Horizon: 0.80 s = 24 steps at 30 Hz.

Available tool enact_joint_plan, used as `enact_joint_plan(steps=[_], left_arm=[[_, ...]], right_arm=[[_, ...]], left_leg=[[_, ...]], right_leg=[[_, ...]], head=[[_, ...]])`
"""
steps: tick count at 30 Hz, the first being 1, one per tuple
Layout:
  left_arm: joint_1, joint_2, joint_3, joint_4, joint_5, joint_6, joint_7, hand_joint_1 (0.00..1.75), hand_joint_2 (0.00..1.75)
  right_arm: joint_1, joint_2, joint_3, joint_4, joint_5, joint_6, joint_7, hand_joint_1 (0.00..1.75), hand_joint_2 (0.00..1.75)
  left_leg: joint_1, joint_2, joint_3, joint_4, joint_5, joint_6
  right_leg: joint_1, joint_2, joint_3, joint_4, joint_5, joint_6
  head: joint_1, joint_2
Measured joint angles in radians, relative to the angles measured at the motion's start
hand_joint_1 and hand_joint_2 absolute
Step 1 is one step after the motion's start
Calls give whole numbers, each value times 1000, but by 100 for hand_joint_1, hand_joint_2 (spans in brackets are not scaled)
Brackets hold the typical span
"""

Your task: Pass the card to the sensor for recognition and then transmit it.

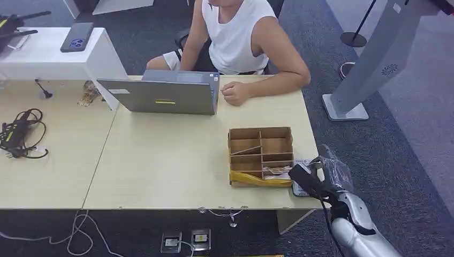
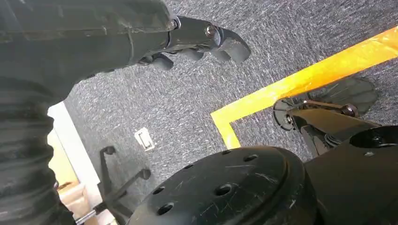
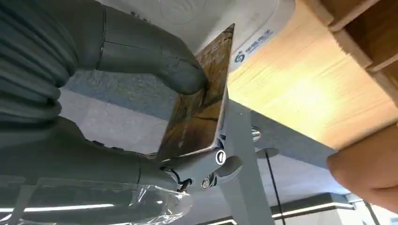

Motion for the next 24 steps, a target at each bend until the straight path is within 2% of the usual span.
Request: enact_joint_plan(steps=[4,9,18,24], left_arm=[[0,0,0,0,0,0,0,0,175],[0,1,0,0,-4,0,0,0,175],[0,1,-1,0,-21,0,0,0,175],[0,1,-1,0,-21,0,0,0,175]], right_arm=[[-26,-3,-2,2,15,-29,21,175,175],[-76,-27,-6,-28,61,-30,65,175,175],[-205,-85,-32,-166,156,50,133,175,175],[-235,-97,-35,-217,160,63,138,175,175]], left_leg=[[0,0,0,0,0,0],[0,0,0,0,0,0],[0,1,0,0,0,0],[0,1,0,0,0,0]], right_leg=[[0,1,0,0,0,0],[0,1,0,0,0,0],[0,1,0,0,1,-1],[0,1,0,0,1,-1]], head=[[0,0],[0,0],[0,0],[0,0]])
